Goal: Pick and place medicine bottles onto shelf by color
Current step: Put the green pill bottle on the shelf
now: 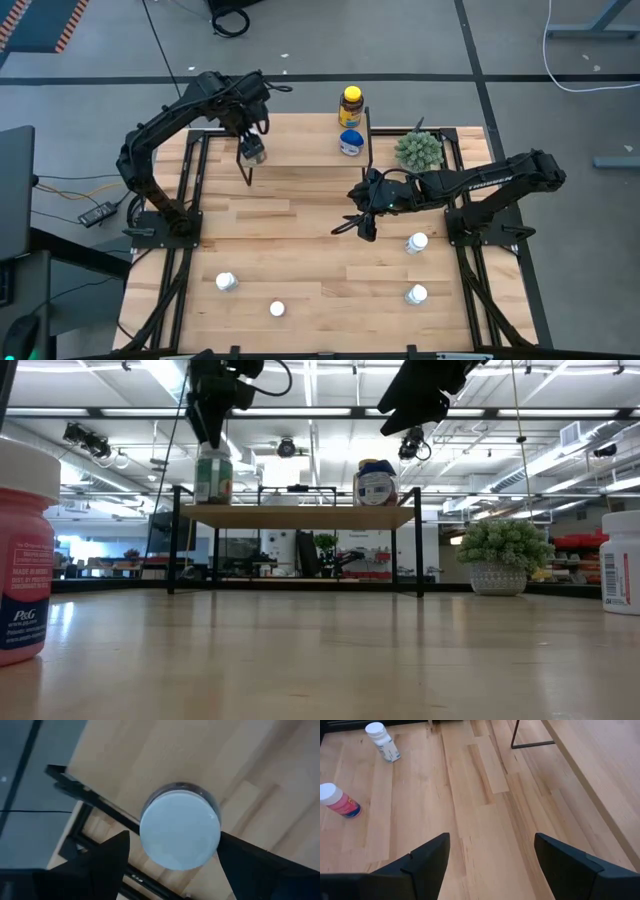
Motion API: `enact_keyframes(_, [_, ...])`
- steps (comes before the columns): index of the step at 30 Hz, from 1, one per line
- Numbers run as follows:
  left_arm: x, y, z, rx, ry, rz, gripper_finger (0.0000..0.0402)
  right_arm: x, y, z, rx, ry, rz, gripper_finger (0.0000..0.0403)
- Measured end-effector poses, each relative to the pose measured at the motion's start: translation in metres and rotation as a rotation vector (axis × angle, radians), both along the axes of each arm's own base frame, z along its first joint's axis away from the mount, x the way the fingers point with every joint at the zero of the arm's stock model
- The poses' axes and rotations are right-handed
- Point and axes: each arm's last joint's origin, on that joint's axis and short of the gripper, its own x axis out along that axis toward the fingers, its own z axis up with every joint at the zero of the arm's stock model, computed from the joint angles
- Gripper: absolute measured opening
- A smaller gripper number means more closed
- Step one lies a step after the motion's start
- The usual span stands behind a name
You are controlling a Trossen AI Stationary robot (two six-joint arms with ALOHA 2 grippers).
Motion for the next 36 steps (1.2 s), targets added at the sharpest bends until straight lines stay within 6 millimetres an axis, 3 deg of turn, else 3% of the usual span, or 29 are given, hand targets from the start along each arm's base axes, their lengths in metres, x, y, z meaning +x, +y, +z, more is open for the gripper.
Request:
enact_keyframes(10, [0.000, -0.001, 0.000, -0.003, 0.003, -0.003, 0.0302, 0.000, 0.000, 0.000, 0.000, 0.000, 0.000, 0.0298])
enact_keyframes(17, [-0.001, 0.010, 0.001, 0.036, -0.042, 0.027, 0.0278, 0.000, 0.000, 0.000, 0.004, -0.001, -0.003, 0.0298])
enact_keyframes(25, [-0.005, 0.017, 0.002, 0.052, -0.051, 0.040, 0.0215, 0.000, 0.000, 0.000, 0.005, 0.001, -0.004, 0.0298])
enact_keyframes(36, [0.009, 0.019, 0.007, 0.074, -0.200, -0.009, 0.0108, 0.000, 0.000, 0.000, 0.007, 0.002, -0.006, 0.0298])
